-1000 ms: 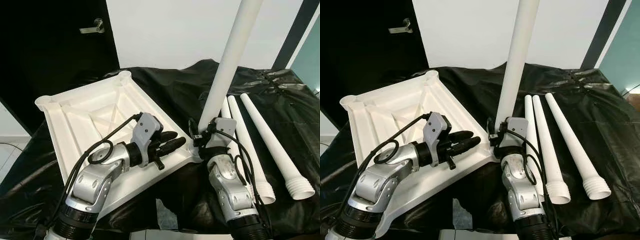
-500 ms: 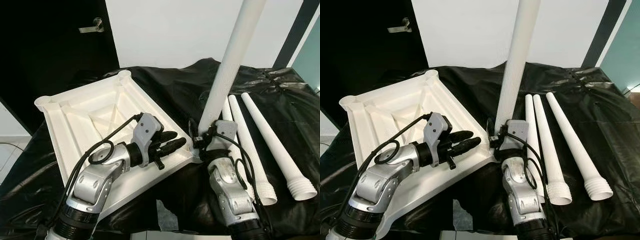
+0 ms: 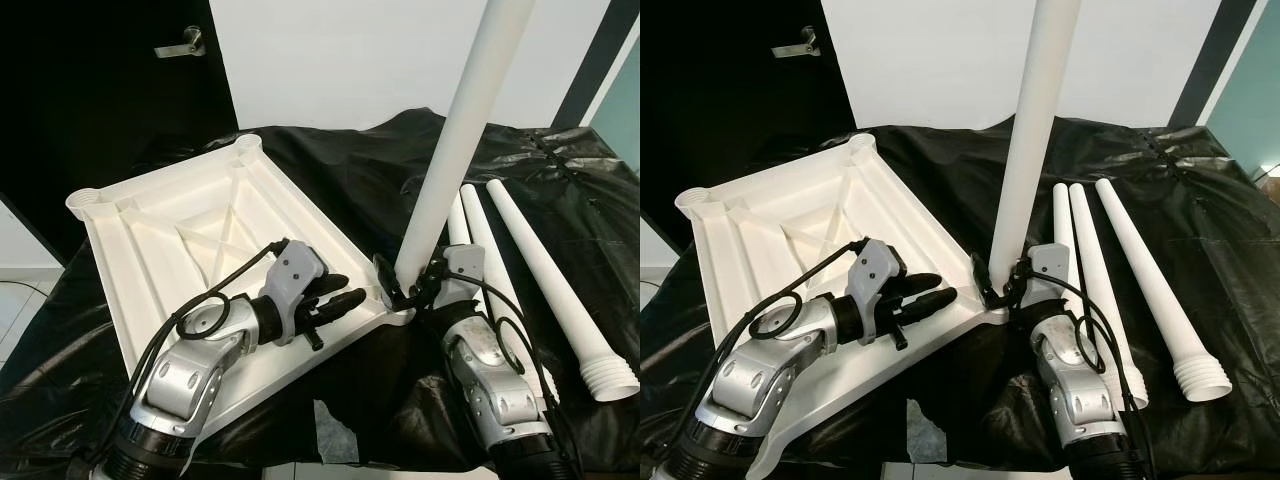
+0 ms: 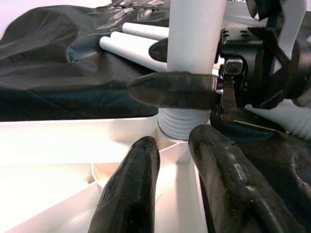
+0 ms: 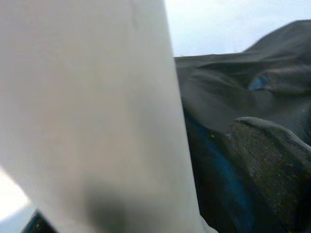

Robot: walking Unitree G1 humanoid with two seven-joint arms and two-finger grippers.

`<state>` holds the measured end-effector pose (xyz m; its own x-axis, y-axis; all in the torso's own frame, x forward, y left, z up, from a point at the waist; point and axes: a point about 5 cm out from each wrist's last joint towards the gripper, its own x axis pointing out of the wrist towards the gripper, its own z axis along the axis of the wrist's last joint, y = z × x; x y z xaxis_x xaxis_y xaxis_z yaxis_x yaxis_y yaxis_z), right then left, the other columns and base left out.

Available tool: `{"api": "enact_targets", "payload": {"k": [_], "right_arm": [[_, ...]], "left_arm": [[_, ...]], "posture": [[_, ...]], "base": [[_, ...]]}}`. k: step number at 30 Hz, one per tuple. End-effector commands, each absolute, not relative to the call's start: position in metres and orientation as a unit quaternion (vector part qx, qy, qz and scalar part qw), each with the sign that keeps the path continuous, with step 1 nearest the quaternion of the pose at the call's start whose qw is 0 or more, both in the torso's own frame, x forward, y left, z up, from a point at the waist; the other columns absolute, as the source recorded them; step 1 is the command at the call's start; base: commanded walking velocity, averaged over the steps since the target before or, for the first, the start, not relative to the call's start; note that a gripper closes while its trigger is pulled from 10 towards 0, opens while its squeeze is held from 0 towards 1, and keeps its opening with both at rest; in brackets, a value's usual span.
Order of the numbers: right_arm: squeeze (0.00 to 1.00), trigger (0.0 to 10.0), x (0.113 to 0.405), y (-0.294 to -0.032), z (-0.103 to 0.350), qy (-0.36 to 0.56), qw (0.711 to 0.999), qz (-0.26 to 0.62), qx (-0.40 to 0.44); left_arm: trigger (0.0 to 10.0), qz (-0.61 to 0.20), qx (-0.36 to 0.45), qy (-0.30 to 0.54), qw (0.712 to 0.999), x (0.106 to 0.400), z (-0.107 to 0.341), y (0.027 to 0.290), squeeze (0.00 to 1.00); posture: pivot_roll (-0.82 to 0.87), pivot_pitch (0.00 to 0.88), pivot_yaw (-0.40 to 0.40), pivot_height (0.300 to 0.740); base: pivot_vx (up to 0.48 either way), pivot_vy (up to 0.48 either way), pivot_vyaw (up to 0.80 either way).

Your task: Building children table

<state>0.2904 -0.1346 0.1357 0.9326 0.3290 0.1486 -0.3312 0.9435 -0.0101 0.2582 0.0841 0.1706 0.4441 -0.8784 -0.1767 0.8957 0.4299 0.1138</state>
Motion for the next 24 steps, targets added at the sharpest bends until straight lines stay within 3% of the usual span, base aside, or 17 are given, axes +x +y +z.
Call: {"api": "enact_targets", "payload": {"k": [1, 2, 11, 24], "right_arm": [[0.05, 10.0, 0.292, -0.136, 0.136, -0.075, 0.981, 0.179, 0.012], [0.00, 10.0, 0.293, -0.137, 0.137, -0.078, 0.979, 0.187, 0.009], [0.00, 10.0, 0.297, -0.144, 0.142, -0.074, 0.961, 0.266, -0.016], [0.00, 10.0, 0.310, -0.151, 0.143, -0.047, 0.925, 0.374, -0.053]], "left_arm": [[10.0, -0.493, 0.109, 0.041, 0.862, 0.260, 0.170, 0.088, 0.00], [10.0, -0.490, 0.114, 0.042, 0.863, 0.260, 0.169, 0.090, 0.00], [10.0, -0.433, 0.119, 0.032, 0.893, 0.267, 0.159, 0.096, 0.00], [10.0, -0.425, 0.120, 0.039, 0.896, 0.266, 0.147, 0.091, 0.00]], "posture": [[0.00, 0.000, 0.008, 0.740], [0.01, 0.000, 0.007, 0.740], [0.01, 0.000, 0.011, 0.740], [0.01, 0.000, 0.014, 0.740]], "base": [[0.000, 0.000, 0.00], [0.000, 0.000, 0.00], [0.000, 0.000, 0.00], [0.000, 0.000, 0.00]]}}
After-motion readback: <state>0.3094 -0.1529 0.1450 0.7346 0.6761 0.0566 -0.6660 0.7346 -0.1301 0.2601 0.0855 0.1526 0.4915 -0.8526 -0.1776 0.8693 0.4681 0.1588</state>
